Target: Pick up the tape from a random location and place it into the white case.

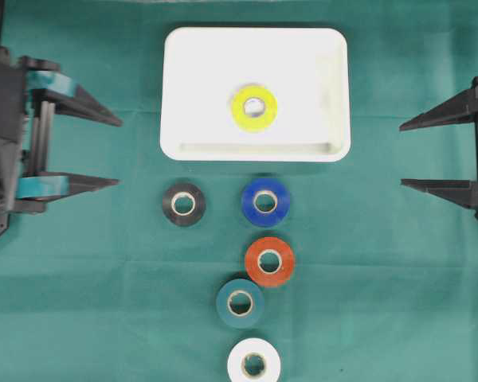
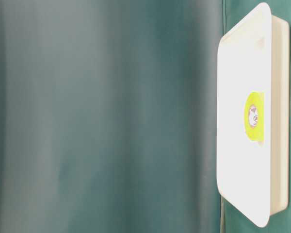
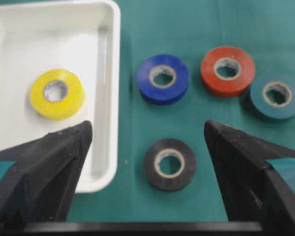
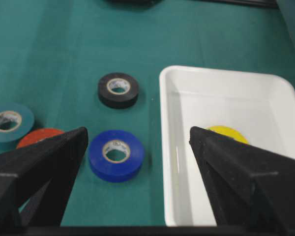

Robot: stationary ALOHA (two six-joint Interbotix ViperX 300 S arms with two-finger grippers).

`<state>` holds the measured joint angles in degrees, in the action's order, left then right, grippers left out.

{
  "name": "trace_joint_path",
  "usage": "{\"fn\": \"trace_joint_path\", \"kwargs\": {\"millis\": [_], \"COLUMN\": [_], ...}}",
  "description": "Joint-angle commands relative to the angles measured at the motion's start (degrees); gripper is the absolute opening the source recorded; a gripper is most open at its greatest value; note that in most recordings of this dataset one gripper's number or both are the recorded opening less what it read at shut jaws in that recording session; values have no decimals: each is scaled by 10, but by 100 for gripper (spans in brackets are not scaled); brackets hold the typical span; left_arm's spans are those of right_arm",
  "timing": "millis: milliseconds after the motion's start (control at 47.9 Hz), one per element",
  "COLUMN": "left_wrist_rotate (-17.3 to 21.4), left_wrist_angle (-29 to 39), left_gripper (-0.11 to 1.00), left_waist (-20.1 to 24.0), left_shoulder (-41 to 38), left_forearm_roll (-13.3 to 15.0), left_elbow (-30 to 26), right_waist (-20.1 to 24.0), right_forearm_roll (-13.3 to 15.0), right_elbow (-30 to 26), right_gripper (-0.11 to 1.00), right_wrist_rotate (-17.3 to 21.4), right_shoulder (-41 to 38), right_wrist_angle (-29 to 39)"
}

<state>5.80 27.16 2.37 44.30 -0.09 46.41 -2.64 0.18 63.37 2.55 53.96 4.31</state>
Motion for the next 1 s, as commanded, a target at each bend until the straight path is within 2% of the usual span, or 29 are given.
{"fn": "trace_joint_path", "kwargs": {"millis": [0, 292, 543, 689, 981], "left_wrist_rotate": [-1, -3, -4, -4, -5], "left_wrist_angle": [-35, -116, -171, -192, -202], "left_gripper": [91, 91, 91, 91, 91], "left_waist": [0, -5, -13, -13, -13], "left_shoulder": [37, 103, 120, 120, 120], "left_forearm_roll": [2, 4, 4, 5, 5], "left_elbow": [29, 139, 200, 222, 225], "right_waist": [2, 2, 4, 12, 25], "right_forearm_roll": [0, 0, 0, 0, 0], "right_elbow": [-12, 4, 34, 46, 47], "right_gripper": [91, 91, 91, 91, 91], "right_wrist_rotate": [-1, -1, 0, 0, -1], "right_shoulder": [-2, 6, 7, 4, -4], "right_wrist_angle": [-2, -4, -24, -29, -26]}}
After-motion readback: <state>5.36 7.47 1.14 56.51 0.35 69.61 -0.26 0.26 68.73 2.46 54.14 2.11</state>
